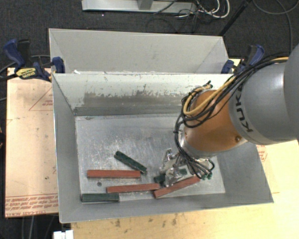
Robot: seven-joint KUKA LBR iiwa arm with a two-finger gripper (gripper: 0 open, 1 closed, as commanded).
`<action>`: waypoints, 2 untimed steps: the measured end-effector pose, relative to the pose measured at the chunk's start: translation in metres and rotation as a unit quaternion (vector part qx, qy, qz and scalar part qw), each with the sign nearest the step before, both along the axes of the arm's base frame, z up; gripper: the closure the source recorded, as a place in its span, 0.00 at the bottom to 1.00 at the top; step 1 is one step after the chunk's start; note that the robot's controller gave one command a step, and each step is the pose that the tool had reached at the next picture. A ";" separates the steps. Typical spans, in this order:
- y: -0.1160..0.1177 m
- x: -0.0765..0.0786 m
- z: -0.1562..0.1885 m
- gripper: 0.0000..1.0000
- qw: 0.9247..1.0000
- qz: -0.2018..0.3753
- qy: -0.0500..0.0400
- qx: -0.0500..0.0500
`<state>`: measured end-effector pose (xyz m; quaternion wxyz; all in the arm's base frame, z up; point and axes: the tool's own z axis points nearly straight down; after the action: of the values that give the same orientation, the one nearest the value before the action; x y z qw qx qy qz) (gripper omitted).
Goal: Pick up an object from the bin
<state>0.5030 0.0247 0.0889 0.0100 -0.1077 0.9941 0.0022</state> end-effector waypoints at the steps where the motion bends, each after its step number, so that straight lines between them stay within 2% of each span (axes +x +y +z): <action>1: -0.001 -0.002 0.004 1.00 1.000 -0.001 0.006 -0.002; 2: -0.001 -0.002 0.008 1.00 1.000 -0.001 0.008 -0.002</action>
Offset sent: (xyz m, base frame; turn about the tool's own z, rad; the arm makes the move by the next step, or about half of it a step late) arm 0.0000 0.0001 0.0131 0.0000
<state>0.5015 0.0238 0.0967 0.0023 -0.1067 0.9943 0.0007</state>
